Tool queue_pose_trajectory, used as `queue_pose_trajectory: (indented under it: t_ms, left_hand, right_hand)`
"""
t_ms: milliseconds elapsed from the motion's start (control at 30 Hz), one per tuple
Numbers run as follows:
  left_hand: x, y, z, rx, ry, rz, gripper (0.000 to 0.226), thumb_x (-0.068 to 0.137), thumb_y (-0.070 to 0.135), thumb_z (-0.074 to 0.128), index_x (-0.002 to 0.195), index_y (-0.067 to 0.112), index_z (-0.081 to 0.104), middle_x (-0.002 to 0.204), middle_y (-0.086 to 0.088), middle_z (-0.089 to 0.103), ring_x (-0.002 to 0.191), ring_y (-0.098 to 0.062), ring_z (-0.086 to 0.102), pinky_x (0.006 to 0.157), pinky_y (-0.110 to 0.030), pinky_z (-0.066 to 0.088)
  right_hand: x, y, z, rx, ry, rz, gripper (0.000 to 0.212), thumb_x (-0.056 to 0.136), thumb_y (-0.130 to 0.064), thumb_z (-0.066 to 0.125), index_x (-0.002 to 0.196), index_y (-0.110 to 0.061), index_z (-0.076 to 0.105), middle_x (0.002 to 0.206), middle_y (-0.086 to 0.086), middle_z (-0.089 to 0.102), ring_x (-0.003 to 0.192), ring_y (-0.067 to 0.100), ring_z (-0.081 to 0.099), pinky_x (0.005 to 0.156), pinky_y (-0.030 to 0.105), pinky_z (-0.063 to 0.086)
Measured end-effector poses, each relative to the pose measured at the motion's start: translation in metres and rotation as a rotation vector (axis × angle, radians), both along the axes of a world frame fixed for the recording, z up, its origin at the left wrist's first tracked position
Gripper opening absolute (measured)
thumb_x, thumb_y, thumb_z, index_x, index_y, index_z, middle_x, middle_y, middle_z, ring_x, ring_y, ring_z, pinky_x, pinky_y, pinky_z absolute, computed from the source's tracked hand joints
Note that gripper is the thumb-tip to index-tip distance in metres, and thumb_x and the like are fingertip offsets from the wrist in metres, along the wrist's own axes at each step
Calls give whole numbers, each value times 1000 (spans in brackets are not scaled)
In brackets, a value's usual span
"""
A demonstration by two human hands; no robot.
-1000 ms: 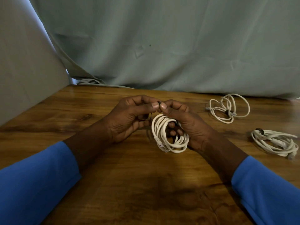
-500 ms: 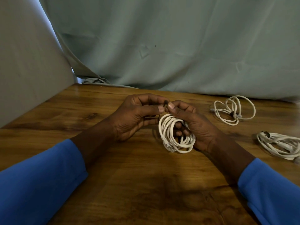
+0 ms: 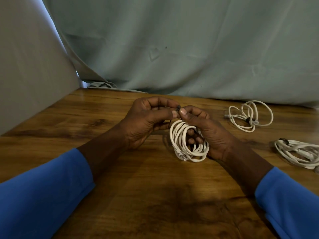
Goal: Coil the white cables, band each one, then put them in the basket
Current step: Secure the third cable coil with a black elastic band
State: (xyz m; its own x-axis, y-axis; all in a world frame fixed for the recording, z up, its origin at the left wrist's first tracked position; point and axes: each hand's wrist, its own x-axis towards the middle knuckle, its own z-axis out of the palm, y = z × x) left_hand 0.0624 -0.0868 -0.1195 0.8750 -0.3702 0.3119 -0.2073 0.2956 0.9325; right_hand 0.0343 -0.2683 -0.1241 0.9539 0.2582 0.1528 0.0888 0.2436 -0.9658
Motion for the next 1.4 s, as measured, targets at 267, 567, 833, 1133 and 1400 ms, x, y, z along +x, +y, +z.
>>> queue_pose_trajectory:
  t_ms: [267, 567, 833, 1133, 1400]
  left_hand:
    - [1, -2, 3, 13, 37, 103, 18, 90, -1, 67, 80, 12, 74, 67, 5, 67, 53, -4, 50, 66, -31, 58]
    - [4, 1, 1, -4, 125, -4, 7, 93, 13, 67, 97, 12, 73, 86, -1, 74, 60, -7, 60, 64, -30, 60]
    - [4, 0, -2, 139, 50, 81, 10, 90, 2, 69, 96, 5, 76, 78, -5, 70, 62, -8, 55, 67, -29, 58]
    - [-2, -4, 0, 109, 46, 73, 5, 90, -8, 64, 87, -6, 68, 60, 3, 67, 55, -3, 63, 70, -27, 59]
    - [-2, -5, -2, 62, 86, 52, 8, 90, -4, 63, 87, 0, 70, 64, 1, 69, 63, -6, 68, 86, -37, 61]
  right_hand:
    - [2, 0, -2, -4, 7, -6, 14, 92, -25, 65, 86, -13, 68, 59, 8, 61, 35, 8, 41, 36, 15, 35]
    - [1, 2, -3, -39, -30, -54, 17, 91, -28, 64, 88, -11, 64, 49, -3, 55, 35, 6, 41, 38, 17, 32]
    - [7, -1, -6, -7, -110, -174, 20, 80, -31, 81, 92, -20, 70, 77, 7, 68, 59, 18, 57, 55, 26, 46]
    - [3, 5, -6, -111, -299, -268, 22, 79, -16, 80, 100, -9, 76, 98, 38, 67, 82, 35, 66, 78, 42, 56]
    - [3, 5, -6, -99, -338, -330, 21, 82, -10, 78, 100, -1, 75, 92, 17, 76, 82, 27, 70, 76, 35, 60]
